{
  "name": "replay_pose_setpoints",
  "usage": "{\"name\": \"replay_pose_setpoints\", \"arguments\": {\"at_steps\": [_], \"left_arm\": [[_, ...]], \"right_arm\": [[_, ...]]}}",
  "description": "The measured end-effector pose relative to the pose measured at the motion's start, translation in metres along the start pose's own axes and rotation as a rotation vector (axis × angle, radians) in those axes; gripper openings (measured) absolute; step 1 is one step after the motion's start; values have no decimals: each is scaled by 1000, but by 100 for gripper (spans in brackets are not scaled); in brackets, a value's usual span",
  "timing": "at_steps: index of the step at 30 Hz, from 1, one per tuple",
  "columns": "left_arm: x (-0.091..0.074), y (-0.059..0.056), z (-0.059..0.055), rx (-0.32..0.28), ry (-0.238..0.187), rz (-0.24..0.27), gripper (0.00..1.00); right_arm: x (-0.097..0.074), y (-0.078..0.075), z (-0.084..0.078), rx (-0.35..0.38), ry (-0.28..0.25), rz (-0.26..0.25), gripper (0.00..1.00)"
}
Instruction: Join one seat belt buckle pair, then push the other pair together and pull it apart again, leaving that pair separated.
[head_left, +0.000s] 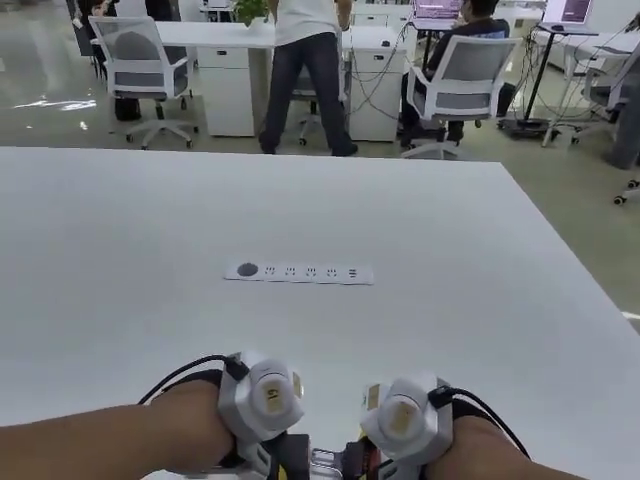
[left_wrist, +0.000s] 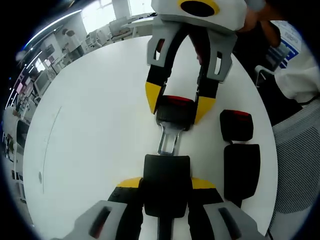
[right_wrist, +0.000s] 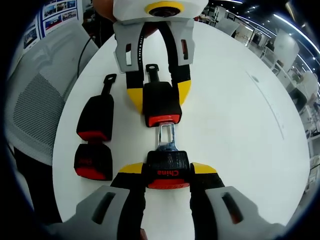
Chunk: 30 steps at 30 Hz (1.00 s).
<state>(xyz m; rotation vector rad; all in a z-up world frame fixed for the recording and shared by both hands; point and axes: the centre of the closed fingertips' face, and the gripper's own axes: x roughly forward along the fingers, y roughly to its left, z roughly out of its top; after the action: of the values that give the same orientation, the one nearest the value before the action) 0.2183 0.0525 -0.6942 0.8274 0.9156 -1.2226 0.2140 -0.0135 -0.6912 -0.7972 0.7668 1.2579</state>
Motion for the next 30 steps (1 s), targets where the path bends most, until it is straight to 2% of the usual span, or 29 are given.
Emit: {"name": "replay_pose_setpoints", "arguments": {"at_steps": [3, 9, 16, 20, 23, 27, 30], "left_arm": [[0, 1, 0, 0, 2, -1, 34], [2, 0, 0, 5, 14, -7, 34], [1, 0, 0, 9, 11, -14, 34], [2, 1, 0, 17, 10, -17, 34], [2, 2, 0, 15, 11, -22, 34], [4, 4, -1, 22, 17, -33, 34], [4, 3, -2, 22, 19, -35, 33]], "right_arm": [[1, -1, 0, -34, 18, -11, 32], [1, 0, 5, -50, 3, -5, 32], [0, 0, 8, -33, -24, 20, 31], [7, 0, 12, -32, -41, 32, 31], [9, 0, 12, -35, -33, 41, 31], [3, 0, 14, -33, -43, 50, 31], [10, -3, 14, -27, -50, 50, 30]]}}
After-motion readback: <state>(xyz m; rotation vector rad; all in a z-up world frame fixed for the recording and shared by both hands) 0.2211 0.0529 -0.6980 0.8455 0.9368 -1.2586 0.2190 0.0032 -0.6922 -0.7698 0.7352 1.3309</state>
